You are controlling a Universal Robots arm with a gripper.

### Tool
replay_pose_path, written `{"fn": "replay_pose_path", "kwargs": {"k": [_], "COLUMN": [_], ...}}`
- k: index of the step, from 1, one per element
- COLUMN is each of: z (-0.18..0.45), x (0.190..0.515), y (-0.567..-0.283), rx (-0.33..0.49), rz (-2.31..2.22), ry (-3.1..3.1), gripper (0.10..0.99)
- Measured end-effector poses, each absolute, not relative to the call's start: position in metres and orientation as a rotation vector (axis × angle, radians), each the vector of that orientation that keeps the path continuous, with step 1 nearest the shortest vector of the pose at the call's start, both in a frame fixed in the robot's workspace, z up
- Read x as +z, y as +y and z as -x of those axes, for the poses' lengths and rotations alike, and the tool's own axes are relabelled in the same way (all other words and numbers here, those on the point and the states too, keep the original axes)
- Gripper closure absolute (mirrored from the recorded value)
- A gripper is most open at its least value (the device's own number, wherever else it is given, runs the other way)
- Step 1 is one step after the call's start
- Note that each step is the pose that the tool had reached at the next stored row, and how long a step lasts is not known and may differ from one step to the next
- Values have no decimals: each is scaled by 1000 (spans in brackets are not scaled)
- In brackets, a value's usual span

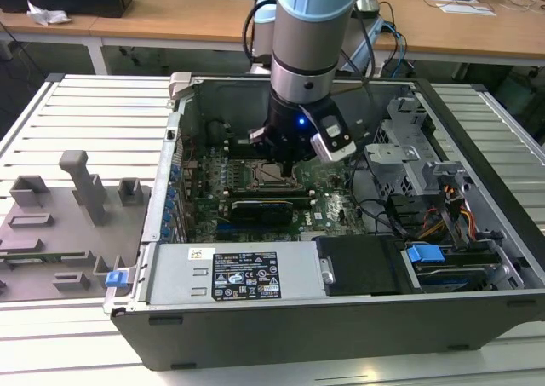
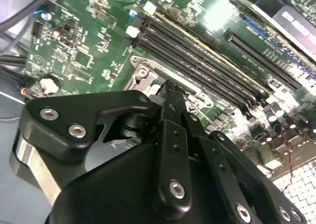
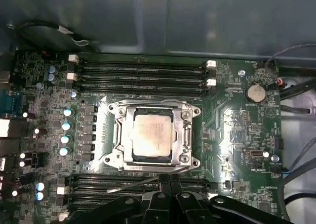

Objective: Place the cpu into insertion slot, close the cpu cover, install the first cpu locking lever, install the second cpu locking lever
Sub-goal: 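Install the second cpu locking lever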

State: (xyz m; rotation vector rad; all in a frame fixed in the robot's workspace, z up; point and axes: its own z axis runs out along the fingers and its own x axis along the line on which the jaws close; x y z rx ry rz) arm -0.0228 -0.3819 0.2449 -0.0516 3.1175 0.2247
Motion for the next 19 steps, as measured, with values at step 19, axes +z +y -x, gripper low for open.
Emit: {"fn": "replay_pose_path", "kwargs": {"k": [19], "z": [58], "x": [221], "y": [-385], "rx": [268], "rz": [51], "ry": [3114], "gripper": [980]}}
